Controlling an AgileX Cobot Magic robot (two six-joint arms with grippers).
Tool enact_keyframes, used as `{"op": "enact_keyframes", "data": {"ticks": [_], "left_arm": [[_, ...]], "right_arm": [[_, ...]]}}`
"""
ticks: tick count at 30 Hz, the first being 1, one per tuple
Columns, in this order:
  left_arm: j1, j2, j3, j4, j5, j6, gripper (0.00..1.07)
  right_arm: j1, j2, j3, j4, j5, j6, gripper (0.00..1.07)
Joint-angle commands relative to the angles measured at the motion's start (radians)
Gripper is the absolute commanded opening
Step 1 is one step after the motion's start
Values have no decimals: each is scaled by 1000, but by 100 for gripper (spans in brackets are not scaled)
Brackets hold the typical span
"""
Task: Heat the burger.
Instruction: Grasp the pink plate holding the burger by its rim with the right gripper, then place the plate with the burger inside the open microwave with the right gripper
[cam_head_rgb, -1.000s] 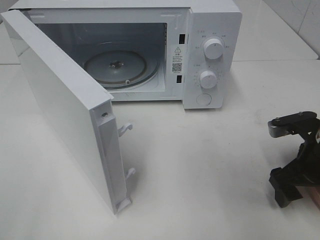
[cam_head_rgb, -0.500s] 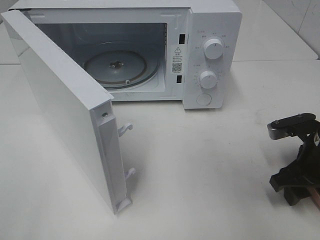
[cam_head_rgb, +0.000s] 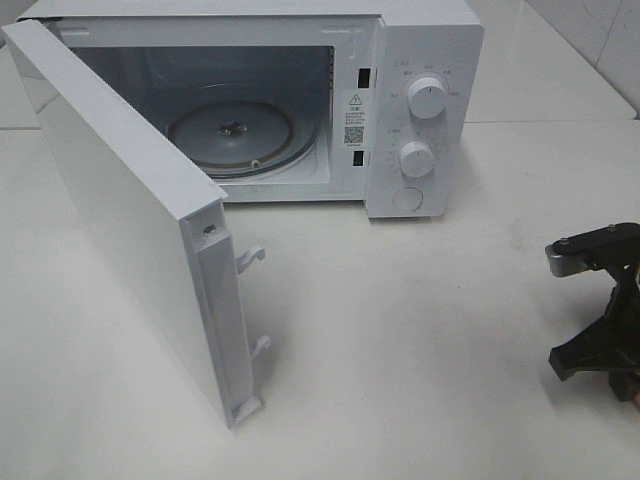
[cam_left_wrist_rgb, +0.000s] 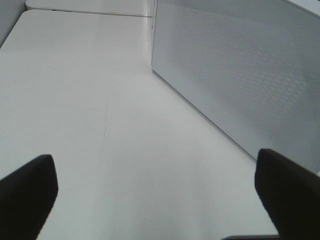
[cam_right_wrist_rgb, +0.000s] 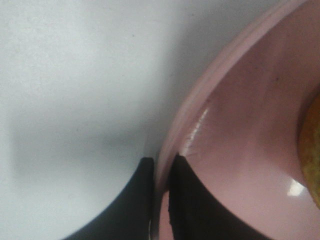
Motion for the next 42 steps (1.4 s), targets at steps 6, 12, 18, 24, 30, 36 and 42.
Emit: {"op": "enact_keyframes", "data": {"ticks": [6, 12, 18, 24, 30, 36, 42], "left_arm": [[4, -15, -1, -4, -13, 0, 100], [4, -15, -1, -4, -13, 0, 100], [4, -15, -1, -4, -13, 0, 100], [4, -15, -1, -4, -13, 0, 100], [4, -15, -1, -4, -13, 0, 100], [4, -15, -1, -4, -13, 0, 100], [4, -15, -1, -4, -13, 0, 100]], "right_arm": [[14, 11, 3, -22, 12, 44, 0], [67, -20, 2, -134, 68, 164, 0], [118, -20, 2, -200, 116, 239, 0], [213, -20, 2, -254, 190, 295, 0], [288, -22, 2, -284, 228, 315, 0], [331, -110, 2, -310, 272, 312, 0], [364, -189, 2, -295, 316, 269, 0]]}}
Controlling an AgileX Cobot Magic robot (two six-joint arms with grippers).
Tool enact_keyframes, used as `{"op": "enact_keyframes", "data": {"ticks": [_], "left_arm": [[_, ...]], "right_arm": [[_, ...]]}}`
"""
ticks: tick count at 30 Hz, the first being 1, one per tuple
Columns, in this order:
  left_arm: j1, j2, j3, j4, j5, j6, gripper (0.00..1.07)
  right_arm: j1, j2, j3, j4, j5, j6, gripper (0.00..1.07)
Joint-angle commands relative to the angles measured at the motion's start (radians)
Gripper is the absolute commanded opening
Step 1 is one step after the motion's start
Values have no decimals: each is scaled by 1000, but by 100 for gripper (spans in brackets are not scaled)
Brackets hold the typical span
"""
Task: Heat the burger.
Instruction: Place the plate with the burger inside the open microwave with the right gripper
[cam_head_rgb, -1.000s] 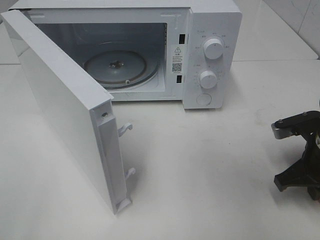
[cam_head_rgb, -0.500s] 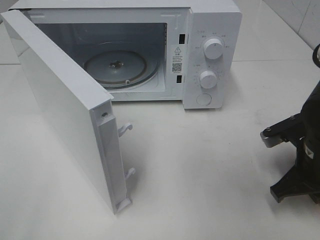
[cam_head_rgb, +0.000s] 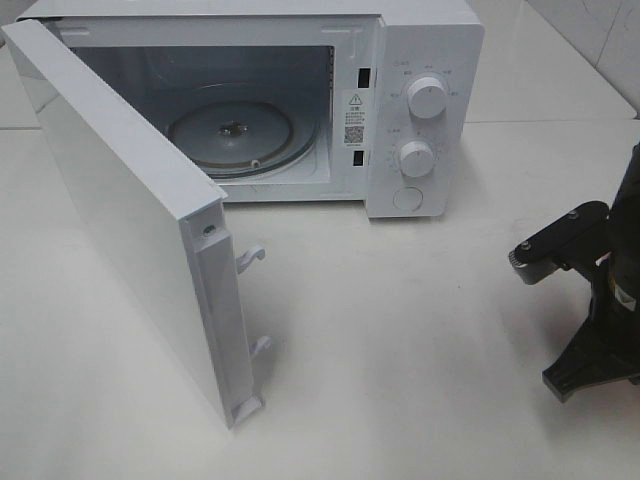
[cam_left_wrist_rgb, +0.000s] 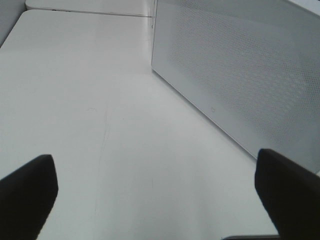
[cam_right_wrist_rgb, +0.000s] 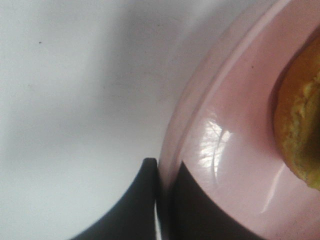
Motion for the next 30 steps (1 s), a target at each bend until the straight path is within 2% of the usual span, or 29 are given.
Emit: {"op": "enact_keyframes", "data": {"ticks": [1, 13, 30], "left_arm": [[4, -15, -1, -4, -13, 0, 100], [4, -15, -1, -4, -13, 0, 100], [4, -15, -1, -4, -13, 0, 100]], "right_arm": [[24, -39, 0, -32, 54, -18, 0], [201, -149, 5, -32, 68, -149, 0], [406, -149, 5, -42, 31, -388, 0]]}}
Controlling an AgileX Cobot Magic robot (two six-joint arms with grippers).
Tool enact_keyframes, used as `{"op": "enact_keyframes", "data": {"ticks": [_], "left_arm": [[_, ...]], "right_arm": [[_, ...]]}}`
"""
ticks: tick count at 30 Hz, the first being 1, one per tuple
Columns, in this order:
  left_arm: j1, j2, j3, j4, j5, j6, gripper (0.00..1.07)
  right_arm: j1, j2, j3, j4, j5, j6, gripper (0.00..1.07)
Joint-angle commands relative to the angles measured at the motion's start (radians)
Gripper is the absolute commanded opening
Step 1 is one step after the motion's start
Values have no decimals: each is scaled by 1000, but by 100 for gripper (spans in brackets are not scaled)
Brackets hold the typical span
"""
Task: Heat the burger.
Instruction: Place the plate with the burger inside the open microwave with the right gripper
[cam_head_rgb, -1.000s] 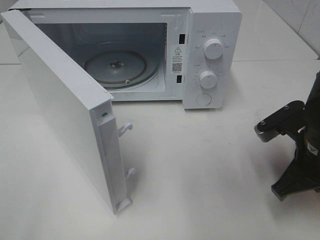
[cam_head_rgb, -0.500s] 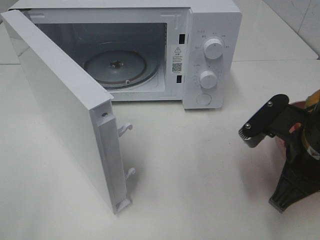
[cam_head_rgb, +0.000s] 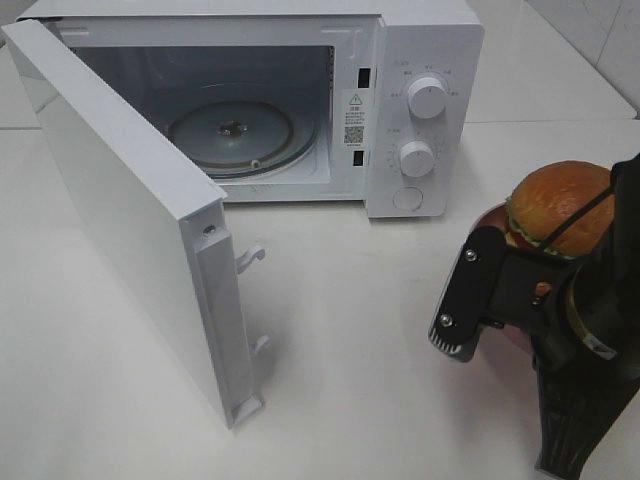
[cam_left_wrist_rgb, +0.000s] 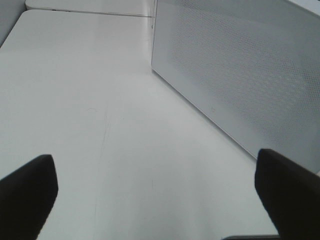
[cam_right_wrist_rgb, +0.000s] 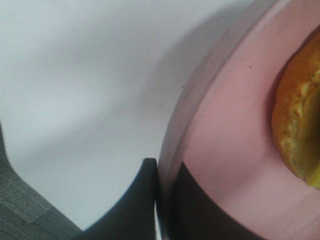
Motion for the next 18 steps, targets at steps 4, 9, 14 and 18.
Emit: {"op": "enact_keyframes", "data": {"ticks": [4, 9, 14, 18], "left_arm": [[4, -15, -1, -4, -13, 0, 100], [4, -15, -1, -4, -13, 0, 100], [4, -15, -1, -4, -13, 0, 100], [4, -15, -1, -4, -13, 0, 100]], "right_arm": [[78, -12, 2, -49, -25, -140, 0], [98, -12, 2, -49, -34, -225, 0], [104, -12, 2, -35, -68, -320, 0], [104, -12, 2, -40, -127, -369, 0]]}}
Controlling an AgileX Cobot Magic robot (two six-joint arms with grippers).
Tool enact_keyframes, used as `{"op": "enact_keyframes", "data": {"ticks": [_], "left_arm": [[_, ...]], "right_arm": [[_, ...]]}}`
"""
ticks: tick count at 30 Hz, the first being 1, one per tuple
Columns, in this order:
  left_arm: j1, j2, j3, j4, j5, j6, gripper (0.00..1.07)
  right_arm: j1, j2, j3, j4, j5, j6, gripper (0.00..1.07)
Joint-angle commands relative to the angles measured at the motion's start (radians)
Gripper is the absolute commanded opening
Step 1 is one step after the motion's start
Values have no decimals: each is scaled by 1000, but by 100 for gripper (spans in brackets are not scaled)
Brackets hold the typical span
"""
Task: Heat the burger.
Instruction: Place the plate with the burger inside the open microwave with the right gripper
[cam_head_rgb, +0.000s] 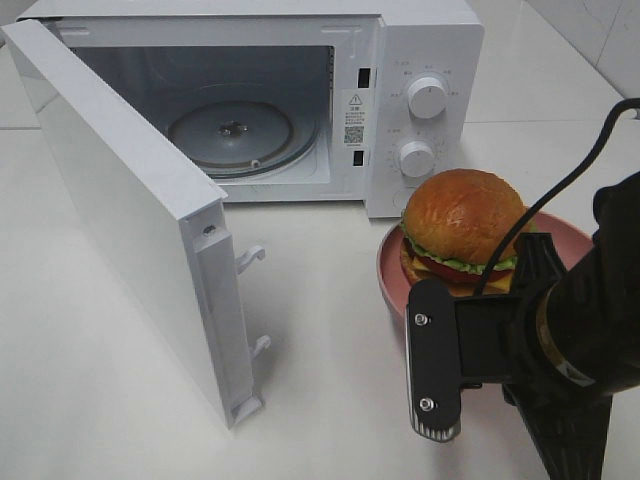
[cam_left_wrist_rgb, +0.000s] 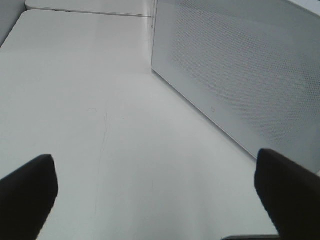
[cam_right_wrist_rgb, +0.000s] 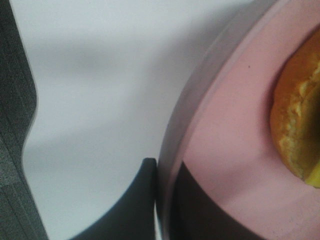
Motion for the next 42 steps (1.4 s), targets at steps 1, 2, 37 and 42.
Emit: {"op": "enact_keyframes", "data": {"ticks": [1, 2, 37, 42], "left_arm": [[4, -15, -1, -4, -13, 0, 100], [4, -15, -1, -4, -13, 0, 100], [4, -15, -1, -4, -13, 0, 100], [4, -15, -1, -4, -13, 0, 100]], "right_arm": [[4, -12, 2, -41, -43, -48, 0], [1, -12, 2, -41, -70, -93, 0], [-214, -12, -134, 297, -249, -963, 0], [-309, -12, -152, 446, -248, -1270, 0]]}}
